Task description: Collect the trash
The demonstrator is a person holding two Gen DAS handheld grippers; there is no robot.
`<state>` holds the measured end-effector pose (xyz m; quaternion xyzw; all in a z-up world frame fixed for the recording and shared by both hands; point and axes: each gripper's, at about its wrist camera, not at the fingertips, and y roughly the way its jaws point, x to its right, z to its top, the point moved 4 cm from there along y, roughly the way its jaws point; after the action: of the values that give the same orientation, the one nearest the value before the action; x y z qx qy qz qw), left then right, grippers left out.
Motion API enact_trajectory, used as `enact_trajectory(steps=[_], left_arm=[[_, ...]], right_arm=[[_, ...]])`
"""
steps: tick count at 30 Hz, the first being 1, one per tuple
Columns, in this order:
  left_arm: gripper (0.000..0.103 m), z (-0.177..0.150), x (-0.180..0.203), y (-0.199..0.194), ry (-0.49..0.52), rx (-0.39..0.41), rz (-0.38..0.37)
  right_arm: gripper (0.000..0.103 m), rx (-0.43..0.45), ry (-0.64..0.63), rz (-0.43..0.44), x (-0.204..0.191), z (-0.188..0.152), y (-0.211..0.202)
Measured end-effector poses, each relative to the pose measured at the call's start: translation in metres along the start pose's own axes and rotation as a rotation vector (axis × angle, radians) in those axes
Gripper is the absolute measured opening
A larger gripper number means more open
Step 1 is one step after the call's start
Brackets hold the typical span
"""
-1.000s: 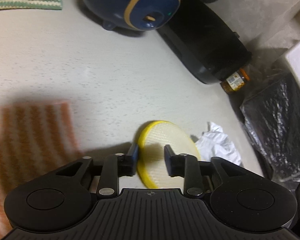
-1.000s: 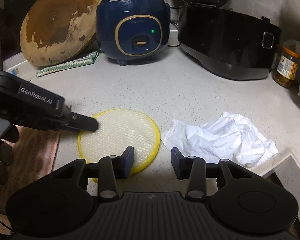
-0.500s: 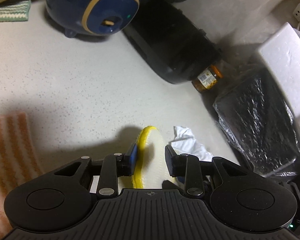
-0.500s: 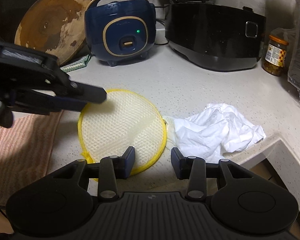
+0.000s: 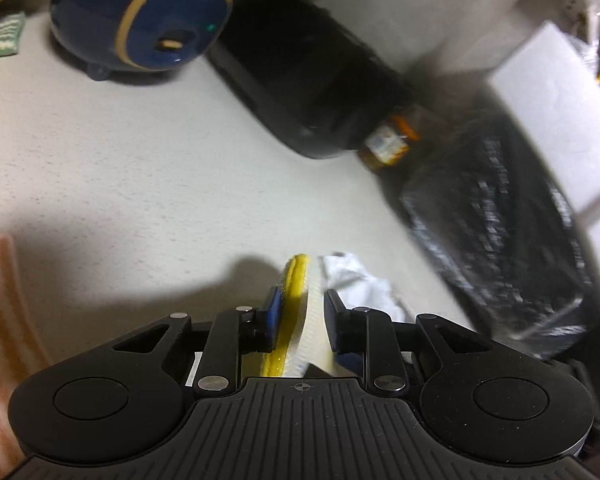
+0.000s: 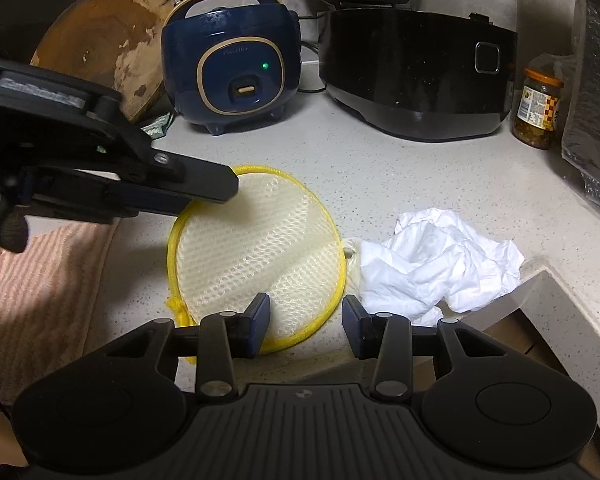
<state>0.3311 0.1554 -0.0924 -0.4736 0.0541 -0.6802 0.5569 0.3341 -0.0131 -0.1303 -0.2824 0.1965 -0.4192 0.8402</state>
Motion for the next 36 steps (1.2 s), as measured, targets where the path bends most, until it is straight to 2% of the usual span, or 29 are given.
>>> enact_trajectory(steps=[7, 14, 21, 24, 28, 34, 36], left_arm=[[0.026, -0.002, 0.007, 0.006, 0.054, -0.029, -0.011], [0.026, -0.005, 0.01, 0.014, 0.142, -0.044, 0.097], [0.024, -0.007, 0.014, 0.013, 0.153, -0.059, 0.085], [0.024, -0.009, 0.014, 0.013, 0.164, -0.067, 0.099], [0.024, -0.013, 0.001, 0.015, 0.119, -0.095, 0.116], [0.025, -0.023, -0.013, 0.011, 0.085, -0.175, 0.076], [0.025, -0.029, -0.009, 0.01, 0.069, -0.207, 0.009]], right_arm=[[0.04, 0.011, -0.001, -0.005, 0.0, -0.003, -0.002], [0.04, 0.02, -0.012, 0.0, -0.001, -0.006, -0.004], [0.041, 0.02, 0.004, 0.006, 0.004, -0.009, -0.008], [0.045, 0.011, 0.0, -0.008, 0.005, -0.01, -0.012], [0.048, 0.011, 0.014, -0.002, 0.006, -0.011, -0.015], [0.048, 0.004, 0.053, 0.033, 0.009, -0.015, -0.026], [0.049, 0.006, 0.069, 0.054, 0.01, -0.016, -0.032]])
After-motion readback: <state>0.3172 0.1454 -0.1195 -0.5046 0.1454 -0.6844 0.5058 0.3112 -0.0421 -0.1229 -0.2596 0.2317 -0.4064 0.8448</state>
